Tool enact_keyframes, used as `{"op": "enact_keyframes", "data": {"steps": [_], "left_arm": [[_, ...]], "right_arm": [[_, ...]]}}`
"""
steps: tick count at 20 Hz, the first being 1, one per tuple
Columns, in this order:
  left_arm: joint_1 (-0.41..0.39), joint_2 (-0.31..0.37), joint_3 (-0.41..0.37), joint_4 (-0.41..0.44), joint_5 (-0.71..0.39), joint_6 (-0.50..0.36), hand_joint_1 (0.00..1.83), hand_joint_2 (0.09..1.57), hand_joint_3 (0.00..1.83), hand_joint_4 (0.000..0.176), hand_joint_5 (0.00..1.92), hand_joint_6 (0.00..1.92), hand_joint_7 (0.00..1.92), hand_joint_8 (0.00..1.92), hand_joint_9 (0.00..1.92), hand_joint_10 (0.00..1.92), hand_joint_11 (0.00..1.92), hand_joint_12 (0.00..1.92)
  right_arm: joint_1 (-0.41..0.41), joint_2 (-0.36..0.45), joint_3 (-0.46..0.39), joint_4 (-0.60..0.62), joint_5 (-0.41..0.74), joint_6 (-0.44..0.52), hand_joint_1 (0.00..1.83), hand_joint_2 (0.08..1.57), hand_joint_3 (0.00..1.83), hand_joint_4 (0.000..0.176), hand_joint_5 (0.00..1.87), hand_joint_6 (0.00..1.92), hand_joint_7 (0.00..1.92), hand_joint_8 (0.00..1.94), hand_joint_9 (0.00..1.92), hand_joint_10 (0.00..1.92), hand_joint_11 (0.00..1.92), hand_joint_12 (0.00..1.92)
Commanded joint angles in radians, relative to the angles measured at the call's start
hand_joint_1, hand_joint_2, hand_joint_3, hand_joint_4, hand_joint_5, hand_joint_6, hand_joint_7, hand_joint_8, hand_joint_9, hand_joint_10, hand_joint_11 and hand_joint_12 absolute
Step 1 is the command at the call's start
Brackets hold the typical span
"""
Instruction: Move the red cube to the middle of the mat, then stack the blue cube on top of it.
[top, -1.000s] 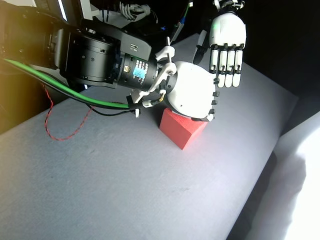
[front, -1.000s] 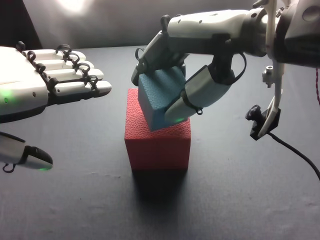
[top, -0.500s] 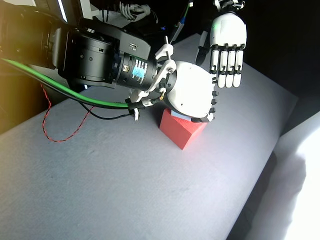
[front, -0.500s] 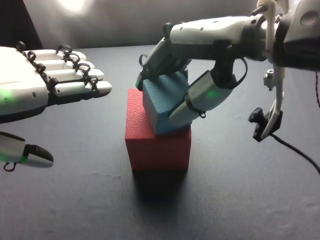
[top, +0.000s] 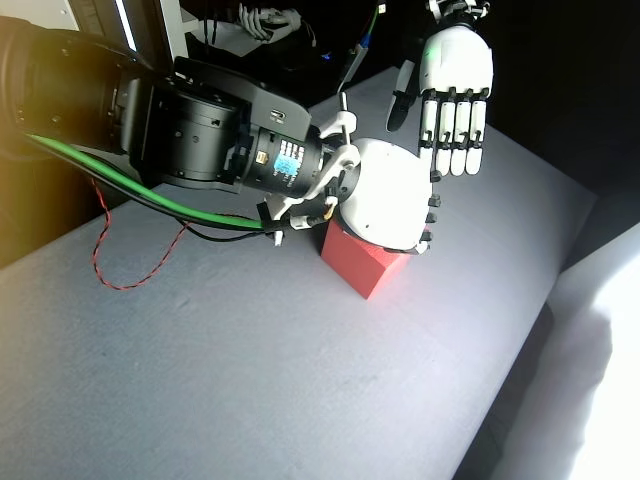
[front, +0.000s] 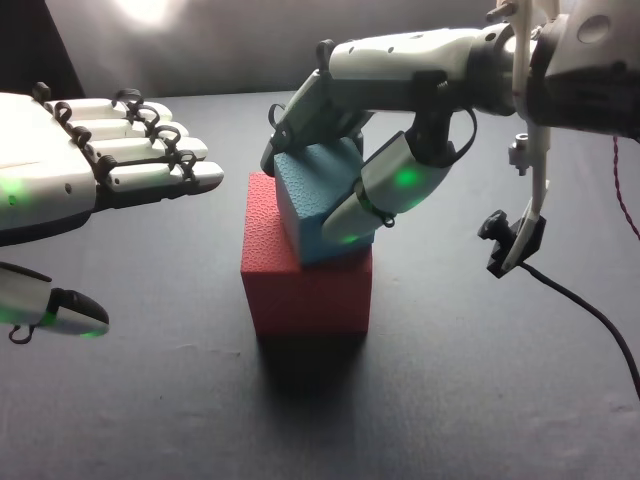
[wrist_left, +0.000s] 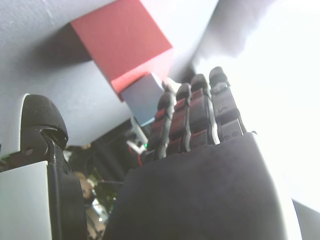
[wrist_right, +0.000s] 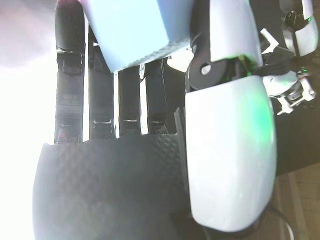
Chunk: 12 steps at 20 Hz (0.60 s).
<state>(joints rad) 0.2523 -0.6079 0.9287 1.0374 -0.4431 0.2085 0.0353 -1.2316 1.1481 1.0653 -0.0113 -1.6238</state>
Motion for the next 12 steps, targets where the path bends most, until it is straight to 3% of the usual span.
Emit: {"op": "enact_keyframes", "data": {"steps": [1,2,3,4,6,8,10,12], "left_arm": [[-0.015,0.009,0.004,-0.037,-0.057,0.005,0.68,1.09,0.0,0.0,0.0,0.0,0.0,0.0,0.0,0.0,0.0,0.0],[-0.016,0.009,0.004,-0.038,-0.056,0.005,0.68,1.09,0.0,0.0,0.0,0.0,0.0,0.0,0.0,0.0,0.0,0.0],[-0.016,0.009,0.004,-0.038,-0.055,0.005,0.68,1.09,0.0,0.0,0.0,0.0,0.0,0.0,0.0,0.0,0.0,0.0],[-0.017,0.009,0.004,-0.038,-0.054,0.005,0.69,1.09,0.0,0.0,0.0,0.0,0.0,0.0,0.0,0.0,0.0,0.0],[-0.017,0.009,0.004,-0.038,-0.054,0.005,0.68,1.08,0.0,0.0,0.0,0.0,0.0,0.0,0.0,0.0,0.0,0.0],[-0.017,0.009,0.004,-0.038,-0.054,0.005,0.65,1.08,0.0,0.0,0.0,0.0,0.0,0.0,0.0,0.0,0.0,0.0],[-0.017,0.01,0.004,-0.038,-0.054,0.005,0.68,1.07,0.0,0.0,0.0,0.0,0.0,0.0,0.0,0.0,0.0,0.0],[-0.018,0.01,0.004,-0.038,-0.054,0.005,0.69,1.07,0.0,0.0,0.0,0.0,0.0,0.0,0.0,0.0,0.0,0.0]], "right_arm": [[0.007,0.003,0.007,0.001,0.048,0.001,1.16,1.15,0.0,0.0,0.89,1.09,0.92,0.53,0.91,0.3,0.44,1.18],[0.008,0.0,0.008,0.002,0.048,0.001,1.08,1.08,0.0,0.0,0.7,0.24,0.81,0.13,0.75,0.16,0.19,1.26],[0.008,-0.001,0.009,0.003,0.048,0.001,1.08,1.08,0.0,0.0,0.7,0.24,0.81,0.13,0.75,0.16,0.19,1.26],[0.01,-0.004,0.008,0.004,0.046,0.001,1.04,1.07,0.0,0.0,0.67,0.1,0.76,0.05,0.68,0.11,0.1,1.25],[0.013,-0.005,0.008,0.005,0.041,0.001,0.88,1.07,0.0,0.0,0.55,0.0,0.59,0.0,0.55,0.02,0.01,1.14],[0.016,-0.004,0.009,0.006,0.041,0.001,0.84,1.06,0.0,0.0,0.51,0.0,0.55,0.0,0.5,0.0,0.0,1.08],[0.02,-0.004,0.009,0.007,0.036,0.0,0.7,1.07,0.0,0.0,0.34,0.0,0.39,0.0,0.35,0.0,0.0,0.78],[0.02,-0.004,0.009,0.007,0.036,-0.001,0.69,1.07,0.0,0.0,0.34,0.0,0.39,0.0,0.35,0.0,0.0,0.77]]}}
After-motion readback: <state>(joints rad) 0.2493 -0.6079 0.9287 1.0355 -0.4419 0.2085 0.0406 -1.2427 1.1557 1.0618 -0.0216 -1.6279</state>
